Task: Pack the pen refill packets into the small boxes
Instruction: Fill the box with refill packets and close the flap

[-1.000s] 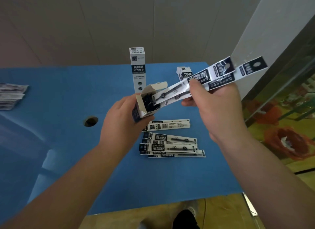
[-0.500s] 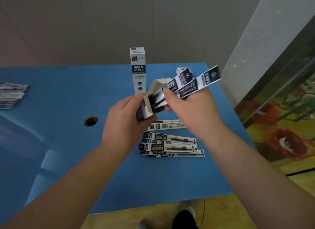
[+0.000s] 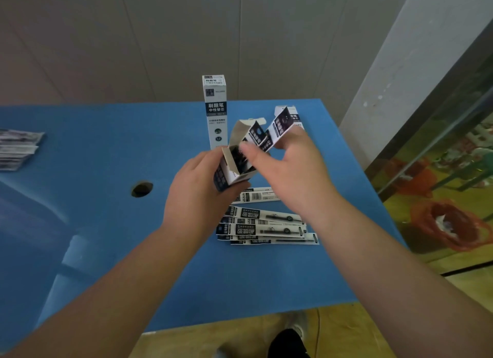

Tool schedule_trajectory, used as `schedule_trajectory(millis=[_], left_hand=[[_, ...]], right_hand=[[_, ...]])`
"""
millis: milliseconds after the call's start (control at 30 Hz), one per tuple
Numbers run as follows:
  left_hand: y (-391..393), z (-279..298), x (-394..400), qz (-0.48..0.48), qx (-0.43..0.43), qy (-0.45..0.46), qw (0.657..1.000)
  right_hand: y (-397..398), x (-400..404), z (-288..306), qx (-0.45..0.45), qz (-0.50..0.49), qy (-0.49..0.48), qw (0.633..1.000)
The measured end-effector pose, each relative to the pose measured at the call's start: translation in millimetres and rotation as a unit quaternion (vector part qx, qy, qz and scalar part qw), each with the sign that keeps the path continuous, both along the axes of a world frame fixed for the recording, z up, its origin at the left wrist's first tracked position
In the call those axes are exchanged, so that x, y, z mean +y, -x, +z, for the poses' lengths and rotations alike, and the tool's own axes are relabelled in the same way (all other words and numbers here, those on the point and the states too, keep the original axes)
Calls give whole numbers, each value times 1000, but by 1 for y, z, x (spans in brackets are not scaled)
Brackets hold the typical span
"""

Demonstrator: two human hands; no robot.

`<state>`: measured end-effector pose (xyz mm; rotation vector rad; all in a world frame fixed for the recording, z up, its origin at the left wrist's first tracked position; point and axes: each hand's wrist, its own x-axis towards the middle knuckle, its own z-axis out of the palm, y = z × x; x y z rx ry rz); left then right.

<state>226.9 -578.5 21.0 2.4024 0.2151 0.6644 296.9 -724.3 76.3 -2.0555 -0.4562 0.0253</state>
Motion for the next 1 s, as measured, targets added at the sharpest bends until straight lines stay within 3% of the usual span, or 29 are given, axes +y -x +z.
schedule_trajectory(millis=[100, 267, 433, 600, 767, 900, 1000], left_hand=[[0, 1, -1, 2, 0, 2, 1000], [-3, 3, -6, -10, -14, -2, 1000], [-2, 5, -5, -9, -12, 13, 1000], [-3, 3, -9, -20, -12, 5, 1000], [-3, 0, -6, -13, -2, 15, 1000], [-4, -2, -7, -18, -4, 12, 1000], [-3, -3, -5, -10, 4, 14, 1000]], right_hand=[[5, -1, 4, -29, -22, 0, 999], [2, 1, 10, 64, 34, 66, 995], [-5, -5, 19, -31, 17, 97, 995], [-9, -2, 23, 61, 102, 199, 973], [-8, -6, 20, 42, 75, 121, 989], [-9, 0, 14, 63, 113, 175, 976], [-11, -5, 17, 60, 89, 145, 984]])
